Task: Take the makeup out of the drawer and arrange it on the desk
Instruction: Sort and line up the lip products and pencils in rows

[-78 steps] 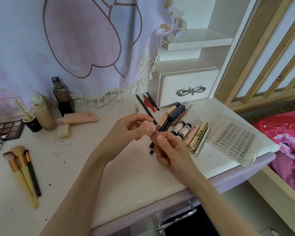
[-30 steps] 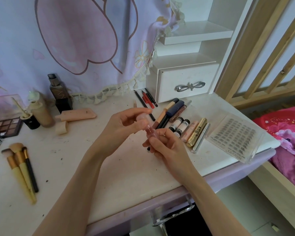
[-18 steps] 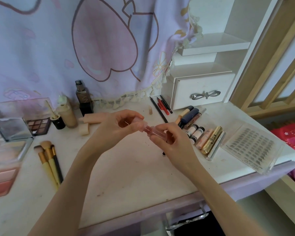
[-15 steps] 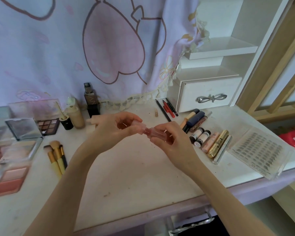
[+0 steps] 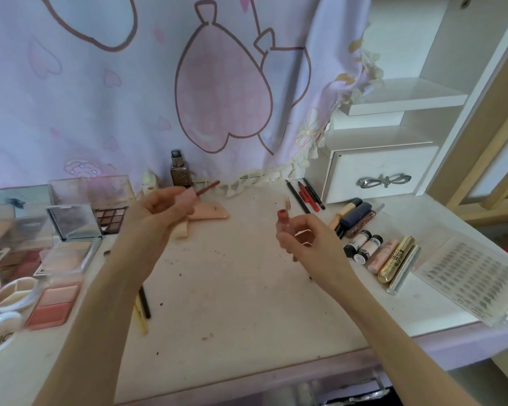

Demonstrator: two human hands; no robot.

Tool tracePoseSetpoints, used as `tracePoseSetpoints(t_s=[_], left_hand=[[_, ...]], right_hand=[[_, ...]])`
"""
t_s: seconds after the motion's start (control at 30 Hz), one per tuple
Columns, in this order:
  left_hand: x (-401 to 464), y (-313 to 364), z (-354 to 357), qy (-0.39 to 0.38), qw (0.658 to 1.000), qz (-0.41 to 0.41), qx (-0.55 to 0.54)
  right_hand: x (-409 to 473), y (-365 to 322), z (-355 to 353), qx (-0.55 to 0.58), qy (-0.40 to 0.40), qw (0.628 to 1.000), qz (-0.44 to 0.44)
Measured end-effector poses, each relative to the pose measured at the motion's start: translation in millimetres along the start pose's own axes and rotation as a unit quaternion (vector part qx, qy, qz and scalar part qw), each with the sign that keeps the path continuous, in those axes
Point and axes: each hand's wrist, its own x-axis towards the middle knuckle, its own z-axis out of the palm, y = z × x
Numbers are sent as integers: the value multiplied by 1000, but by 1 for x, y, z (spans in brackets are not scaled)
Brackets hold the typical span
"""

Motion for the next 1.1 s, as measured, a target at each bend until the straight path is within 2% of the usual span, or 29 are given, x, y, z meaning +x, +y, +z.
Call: tracePoseSetpoints(t_s=[0.13, 0.33, 0.43, 0.57, 0.77, 1.1], left_hand=[[-12, -24, 16, 12, 992, -74, 99], [-15, -53, 38, 86, 949, -49, 299], [-15, -61, 42, 95, 937, -16, 335], [-17, -72, 42, 82, 921, -11, 380], [-21, -73, 41, 85, 892, 19, 444], [-20, -72, 35, 100, 892, 15, 441]], right_hand=[[10, -3, 23, -14, -14, 1000, 25], [29, 1, 49, -88, -62, 993, 38], [32, 1, 59, -137, -58, 989, 24], [31, -2, 66, -167, -70, 983, -1], [32, 3, 71, -120, -92, 988, 12], [36, 2, 86, -74, -122, 990, 16]])
